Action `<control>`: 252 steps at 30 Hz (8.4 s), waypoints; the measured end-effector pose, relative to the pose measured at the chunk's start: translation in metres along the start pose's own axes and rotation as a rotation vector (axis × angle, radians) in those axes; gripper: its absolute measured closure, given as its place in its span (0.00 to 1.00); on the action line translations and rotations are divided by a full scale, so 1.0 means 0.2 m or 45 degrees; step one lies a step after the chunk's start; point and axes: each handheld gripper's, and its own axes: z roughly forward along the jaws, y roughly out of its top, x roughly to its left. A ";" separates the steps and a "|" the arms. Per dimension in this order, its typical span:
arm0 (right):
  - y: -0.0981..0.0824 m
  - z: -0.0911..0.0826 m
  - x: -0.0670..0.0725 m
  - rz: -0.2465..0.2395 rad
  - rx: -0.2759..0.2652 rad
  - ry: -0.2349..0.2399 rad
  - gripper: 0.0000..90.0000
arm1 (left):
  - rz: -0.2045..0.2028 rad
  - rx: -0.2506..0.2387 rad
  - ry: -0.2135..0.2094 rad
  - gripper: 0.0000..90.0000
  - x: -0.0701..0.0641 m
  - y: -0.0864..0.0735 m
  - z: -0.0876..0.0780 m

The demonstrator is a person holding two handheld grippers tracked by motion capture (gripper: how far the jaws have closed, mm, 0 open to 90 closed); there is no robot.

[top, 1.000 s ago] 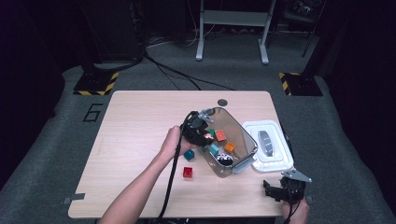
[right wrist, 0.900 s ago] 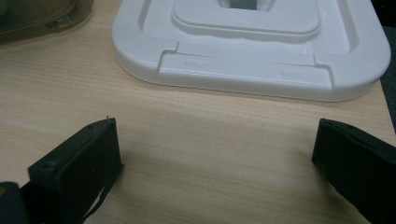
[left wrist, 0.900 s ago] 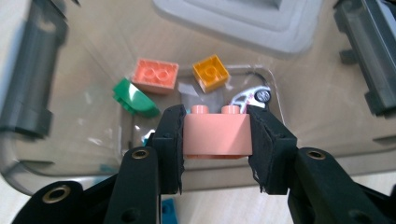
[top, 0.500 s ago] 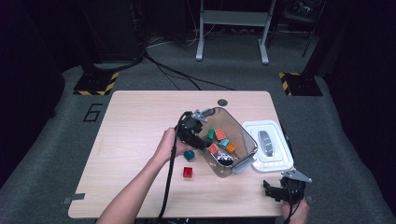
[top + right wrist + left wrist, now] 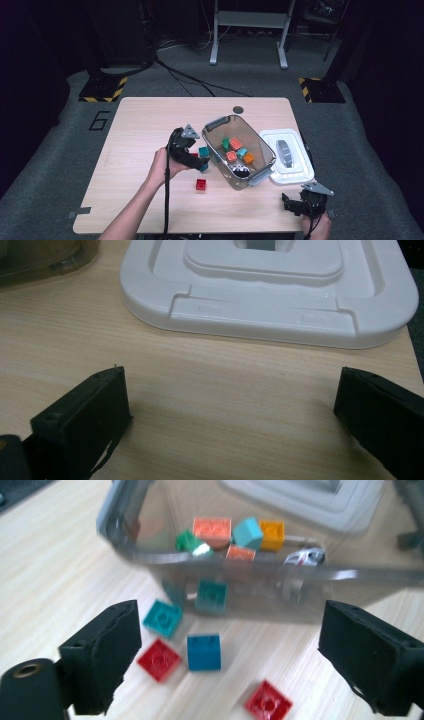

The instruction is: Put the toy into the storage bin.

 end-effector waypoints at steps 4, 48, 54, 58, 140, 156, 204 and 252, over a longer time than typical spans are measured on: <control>0.00 0.00 0.00 0.000 0.001 0.000 0.01 | -0.038 0.073 -0.017 0.06 -0.01 -0.11 0.08; 0.00 0.00 0.00 -0.001 0.000 -0.001 0.01 | -0.137 0.219 -0.018 0.05 -0.10 -0.32 0.38; 0.00 0.00 0.00 0.000 0.000 -0.001 0.01 | -0.128 0.220 0.001 0.24 -0.09 -0.33 0.37; 0.00 0.00 0.00 0.000 0.000 -0.001 0.01 | -0.119 0.230 -0.011 0.38 -0.08 -0.34 0.37; 0.00 0.00 0.00 -0.001 -0.001 -0.001 0.01 | 0.065 -0.022 -0.010 0.66 -0.07 0.30 0.04; 0.00 0.00 0.00 0.005 0.001 0.000 0.01 | 0.115 0.092 -0.081 0.66 -0.15 0.34 0.15; 0.00 0.00 0.00 0.008 0.002 -0.001 0.01 | -0.212 0.028 0.306 0.06 0.22 -0.19 0.23; 0.00 0.00 0.00 0.004 0.000 0.000 0.01 | -0.297 0.129 0.208 0.61 0.30 -0.31 0.39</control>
